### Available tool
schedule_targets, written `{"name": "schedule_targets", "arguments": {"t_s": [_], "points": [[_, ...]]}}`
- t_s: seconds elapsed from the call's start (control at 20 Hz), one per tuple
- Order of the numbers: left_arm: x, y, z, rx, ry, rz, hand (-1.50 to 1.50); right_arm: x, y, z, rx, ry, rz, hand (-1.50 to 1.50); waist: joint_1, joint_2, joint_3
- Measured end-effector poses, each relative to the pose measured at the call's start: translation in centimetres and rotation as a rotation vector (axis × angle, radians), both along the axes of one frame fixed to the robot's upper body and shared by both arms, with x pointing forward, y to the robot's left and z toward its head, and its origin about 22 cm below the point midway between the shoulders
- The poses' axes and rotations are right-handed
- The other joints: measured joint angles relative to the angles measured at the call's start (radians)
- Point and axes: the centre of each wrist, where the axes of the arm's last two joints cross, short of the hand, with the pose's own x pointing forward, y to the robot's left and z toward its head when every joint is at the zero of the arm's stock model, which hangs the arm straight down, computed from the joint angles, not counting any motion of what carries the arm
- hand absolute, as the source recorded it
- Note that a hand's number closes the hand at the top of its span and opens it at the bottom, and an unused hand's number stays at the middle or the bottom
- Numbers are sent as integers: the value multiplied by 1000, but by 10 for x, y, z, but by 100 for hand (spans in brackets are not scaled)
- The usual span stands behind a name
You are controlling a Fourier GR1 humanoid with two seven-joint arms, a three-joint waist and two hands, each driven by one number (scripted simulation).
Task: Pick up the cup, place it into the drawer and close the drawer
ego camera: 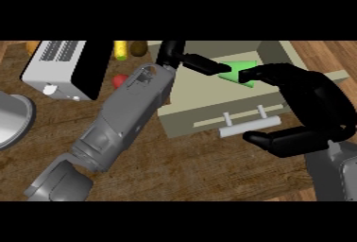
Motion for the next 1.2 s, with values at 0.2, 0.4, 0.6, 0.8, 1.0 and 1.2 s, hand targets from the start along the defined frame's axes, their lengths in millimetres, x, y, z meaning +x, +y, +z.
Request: {"name": "schedule_targets", "arguments": {"t_s": [0.2,0.4,0.6,0.8,1.0,1.2], "points": [[-1,-2,7,-111,-50,-1,-150,-1,5,-6,-87,48,154,150,14,-7,0],[0,-1,7,-176,-75,37,-150,-5,0,-7,-308,88,225,-150,41,-17,-1],[1,-2,9,-205,-85,71,-150,-13,-6,-14,-495,111,192,-150,79,-27,0],[-1,1,2,-236,-79,89,-150,-17,-3,-26,-657,85,98,-150,121,-34,0],[0,6,0,-278,-78,79,-150,-11,5,-59,-755,116,14,-150,169,-38,0],[-2,15,-11,-319,-75,75,-150,1,8,-101,-853,162,-4,-150,210,-40,0]]}}
